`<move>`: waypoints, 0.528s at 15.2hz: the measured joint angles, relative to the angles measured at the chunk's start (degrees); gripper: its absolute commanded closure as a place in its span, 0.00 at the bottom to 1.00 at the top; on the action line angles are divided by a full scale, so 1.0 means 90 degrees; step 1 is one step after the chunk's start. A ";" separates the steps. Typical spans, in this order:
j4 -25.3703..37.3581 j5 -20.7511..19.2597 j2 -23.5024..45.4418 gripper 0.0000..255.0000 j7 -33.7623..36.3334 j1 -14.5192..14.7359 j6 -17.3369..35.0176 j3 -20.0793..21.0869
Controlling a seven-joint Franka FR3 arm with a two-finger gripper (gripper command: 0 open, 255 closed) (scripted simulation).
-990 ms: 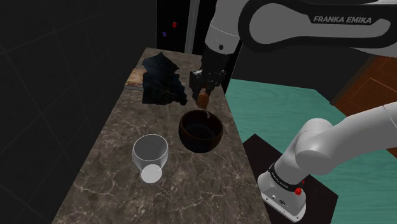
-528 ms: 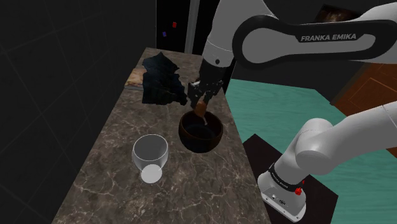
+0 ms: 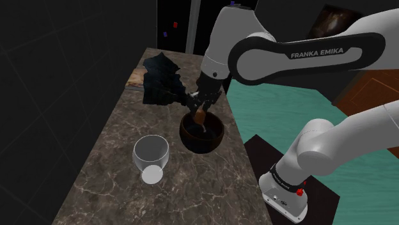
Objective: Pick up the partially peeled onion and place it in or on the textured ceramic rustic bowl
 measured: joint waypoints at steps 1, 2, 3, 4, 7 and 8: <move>-0.0008 0.0001 0.0003 1.00 -0.0001 0.0000 0.0012 0.0001; -0.0012 0.0001 0.0004 1.00 -0.0001 0.0000 0.0017 0.0002; -0.0014 0.0001 0.0004 1.00 -0.0002 0.0000 0.0019 0.0002; -0.0015 0.0001 0.0004 1.00 -0.0001 0.0000 0.0021 0.0002; -0.0015 0.0002 0.0004 0.00 -0.0001 0.0000 0.0022 0.0003; -0.0015 0.0002 0.0004 0.00 -0.0001 0.0000 0.0022 0.0003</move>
